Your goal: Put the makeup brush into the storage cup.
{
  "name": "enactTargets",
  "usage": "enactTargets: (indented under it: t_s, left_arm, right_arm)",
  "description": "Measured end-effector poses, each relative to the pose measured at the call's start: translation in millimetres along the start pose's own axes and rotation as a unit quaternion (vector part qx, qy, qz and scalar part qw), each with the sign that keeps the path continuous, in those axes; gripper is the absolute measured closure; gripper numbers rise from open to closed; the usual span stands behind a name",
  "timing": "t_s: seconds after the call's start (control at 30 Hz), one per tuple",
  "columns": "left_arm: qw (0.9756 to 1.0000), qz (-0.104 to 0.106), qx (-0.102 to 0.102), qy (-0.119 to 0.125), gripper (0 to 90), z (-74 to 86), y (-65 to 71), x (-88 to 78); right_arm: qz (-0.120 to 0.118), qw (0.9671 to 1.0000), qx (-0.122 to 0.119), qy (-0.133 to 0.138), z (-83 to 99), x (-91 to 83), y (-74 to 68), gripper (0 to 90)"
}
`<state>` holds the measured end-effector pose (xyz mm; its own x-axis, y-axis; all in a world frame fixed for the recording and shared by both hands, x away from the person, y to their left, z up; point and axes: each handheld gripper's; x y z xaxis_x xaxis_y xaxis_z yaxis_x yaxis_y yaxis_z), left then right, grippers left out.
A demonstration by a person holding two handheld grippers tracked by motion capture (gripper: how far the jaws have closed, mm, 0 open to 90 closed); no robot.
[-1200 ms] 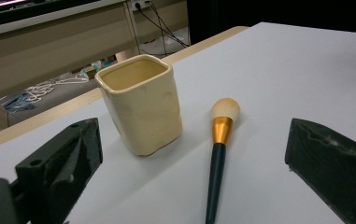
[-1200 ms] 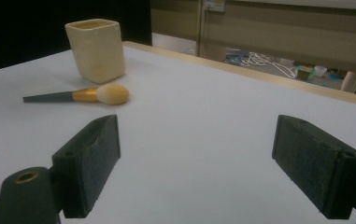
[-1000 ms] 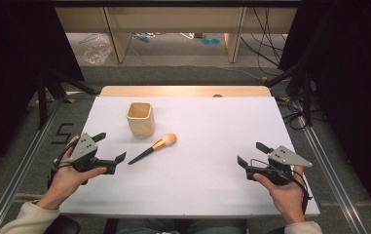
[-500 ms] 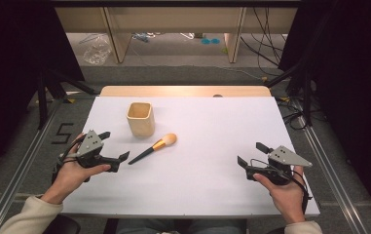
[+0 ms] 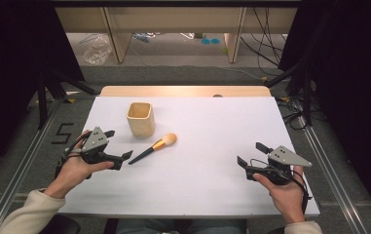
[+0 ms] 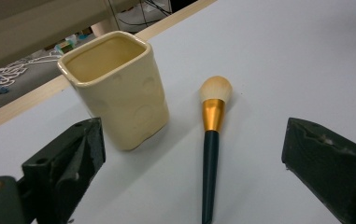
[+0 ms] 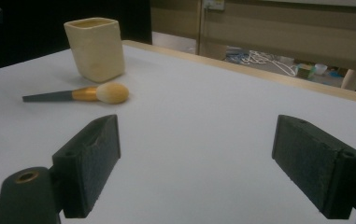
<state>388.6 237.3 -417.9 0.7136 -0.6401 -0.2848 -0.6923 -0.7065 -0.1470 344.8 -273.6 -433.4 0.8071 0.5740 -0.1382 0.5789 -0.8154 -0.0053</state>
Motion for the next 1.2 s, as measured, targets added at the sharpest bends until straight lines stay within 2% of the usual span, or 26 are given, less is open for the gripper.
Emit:
enactTargets:
  t_s: [0.03, 0.1, 0.13, 0.2, 0.23, 0.3, 0.43, 0.47, 0.6, 0.63, 0.77, 0.83, 0.97, 1.0, 1.1, 1.2]
  left_arm:
    - [1.0000, 0.002, 0.006, -0.003, 5.8, -0.5, -0.4, 1.0]
    - [1.0000, 0.003, 0.003, -0.008, 6.2, -1.0, -0.1, 3.5]
    - [0.9999, 0.005, 0.009, -0.010, 6.2, -1.8, -0.9, 4.3]
    - [0.9999, 0.005, 0.005, -0.014, 6.4, -3.1, 0.0, 6.2]
    - [0.9998, 0.006, 0.012, -0.016, 6.6, -4.4, -0.7, 6.7]
    - [0.9998, 0.007, 0.007, -0.016, 6.8, -6.0, -0.1, 8.1]
    - [0.9998, 0.009, 0.012, -0.017, 7.6, -10.2, -1.8, 10.3]
    - [0.9998, 0.008, 0.006, -0.018, 7.6, -10.9, -1.6, 10.8]
    - [0.9995, 0.011, 0.015, -0.024, 7.8, -14.0, -3.1, 12.3]
    - [0.9989, 0.015, 0.028, -0.035, 7.8, -15.0, -4.8, 11.5]
    - [0.9986, 0.017, 0.027, -0.042, 7.8, -16.5, -3.6, 14.3]
    - [0.9972, 0.026, 0.044, -0.055, 7.8, -18.4, -5.6, 14.3]
    - [0.9970, 0.027, 0.037, -0.062, 7.9, -19.1, -5.0, 16.6]
    - [0.9966, 0.029, 0.042, -0.065, 8.0, -19.6, -6.0, 17.6]
    - [0.9968, 0.029, 0.034, -0.066, 8.6, -20.2, -5.7, 20.3]
    - [0.9964, 0.033, 0.036, -0.069, 8.7, -21.4, -5.6, 23.3]
  right_arm:
    - [0.000, 1.0000, 0.000, -0.001, 0.1, 0.1, 0.0, 16.3]
    - [-0.004, 1.0000, 0.001, -0.002, 0.5, 0.2, 0.5, 16.3]
    - [-0.003, 1.0000, 0.001, -0.002, 0.4, 0.2, 0.6, 16.3]
    - [-0.002, 1.0000, 0.002, -0.003, 0.2, -0.2, 0.6, 16.3]
    - [-0.002, 1.0000, 0.001, -0.003, 0.1, -0.3, 0.7, 16.3]
    - [-0.002, 1.0000, 0.002, -0.002, 0.5, 0.1, 0.8, 16.4]
    - [0.000, 1.0000, 0.001, -0.001, 0.3, 0.0, 0.2, 16.3]
    - [-0.002, 1.0000, 0.001, -0.004, 0.1, -0.4, 0.4, 16.4]
    - [-0.002, 1.0000, 0.001, -0.004, 0.1, -0.3, 0.4, 16.4]
    - [-0.002, 1.0000, 0.001, -0.004, 0.1, -0.3, 0.5, 16.3]
    - [-0.004, 1.0000, 0.003, -0.003, 0.5, 0.3, 0.4, 16.4]
    - [-0.006, 1.0000, 0.007, -0.001, 0.8, 1.1, 0.0, 16.4]
    - [-0.005, 1.0000, 0.007, -0.001, 1.0, 1.1, 0.2, 16.4]
    - [-0.005, 1.0000, 0.008, -0.001, 1.0, 1.1, 0.2, 16.4]
    - [0.001, 1.0000, 0.004, -0.003, 0.9, 0.9, 0.5, 16.4]
    - [0.002, 1.0000, 0.004, -0.004, 0.9, 0.8, 0.6, 16.4]
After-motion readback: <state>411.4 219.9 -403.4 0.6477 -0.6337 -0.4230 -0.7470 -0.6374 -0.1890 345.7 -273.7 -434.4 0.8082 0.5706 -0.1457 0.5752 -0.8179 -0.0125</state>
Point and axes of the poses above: each handheld gripper's, and its own axes: x roughly forward along the jaws, z roughly out of its underside, y roughly to its right, and after that the axes turned 10 degrees about y, right-handed
